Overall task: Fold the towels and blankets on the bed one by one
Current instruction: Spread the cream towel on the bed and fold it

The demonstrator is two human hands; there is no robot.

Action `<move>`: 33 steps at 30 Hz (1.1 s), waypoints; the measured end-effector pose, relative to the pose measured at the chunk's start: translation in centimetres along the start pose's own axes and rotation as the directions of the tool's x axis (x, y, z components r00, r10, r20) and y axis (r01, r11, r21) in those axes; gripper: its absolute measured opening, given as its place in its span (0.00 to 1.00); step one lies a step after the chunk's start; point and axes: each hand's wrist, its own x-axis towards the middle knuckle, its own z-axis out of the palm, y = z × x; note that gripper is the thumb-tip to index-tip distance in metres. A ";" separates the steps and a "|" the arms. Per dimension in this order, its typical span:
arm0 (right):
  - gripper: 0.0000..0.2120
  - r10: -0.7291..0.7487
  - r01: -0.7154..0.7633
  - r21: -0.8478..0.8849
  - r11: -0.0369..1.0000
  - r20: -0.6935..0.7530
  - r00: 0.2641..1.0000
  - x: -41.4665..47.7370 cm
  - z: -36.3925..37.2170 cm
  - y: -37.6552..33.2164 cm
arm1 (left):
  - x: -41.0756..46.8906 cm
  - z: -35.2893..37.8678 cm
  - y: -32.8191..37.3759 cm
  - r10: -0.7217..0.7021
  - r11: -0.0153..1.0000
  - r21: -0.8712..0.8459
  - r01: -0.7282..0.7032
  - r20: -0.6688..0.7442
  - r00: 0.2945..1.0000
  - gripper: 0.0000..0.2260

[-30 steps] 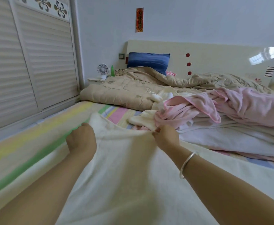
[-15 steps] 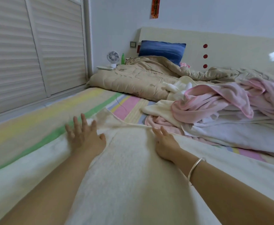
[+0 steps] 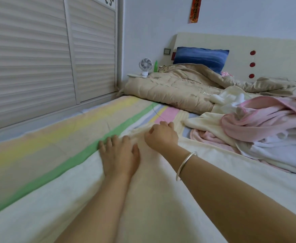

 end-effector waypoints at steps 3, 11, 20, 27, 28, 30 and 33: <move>0.23 0.038 -0.040 -0.148 0.988 -0.016 0.999 1.4 0.8 -1.0 | 0.1 -0.1 0.2 -0.128 0.980 -0.167 0.109 -0.108 0.986 0.18; 0.16 0.087 -0.086 -0.012 0.996 0.041 0.995 2.9 3.4 -0.1 | 0.0 -0.3 0.2 -0.132 0.988 -0.086 0.126 -0.068 0.989 0.16; 0.27 -0.195 0.185 -0.198 0.963 -0.033 0.980 3.0 6.0 -1.9 | 0.2 -0.2 0.7 -0.097 0.994 -0.055 0.097 -0.010 0.995 0.26; 0.14 -0.215 0.170 -0.251 0.953 -0.163 0.963 1.9 5.3 -2.5 | 0.6 -0.2 0.8 -0.138 0.989 0.062 0.131 0.116 0.984 0.29; 0.18 -0.153 0.139 -0.188 0.972 -0.062 0.986 2.0 5.5 -2.1 | 0.6 -0.2 0.8 -0.139 0.989 0.059 0.133 0.112 0.984 0.29; 0.25 -0.098 0.102 -0.085 0.991 0.056 0.994 2.1 5.4 -1.5 | 0.6 -0.3 0.8 -0.127 0.992 0.033 0.124 0.119 0.985 0.29; 0.28 -0.160 0.156 0.044 0.987 0.149 0.976 1.9 5.3 -1.0 | 0.5 -0.4 0.6 -0.078 0.996 -0.032 0.080 0.069 0.995 0.27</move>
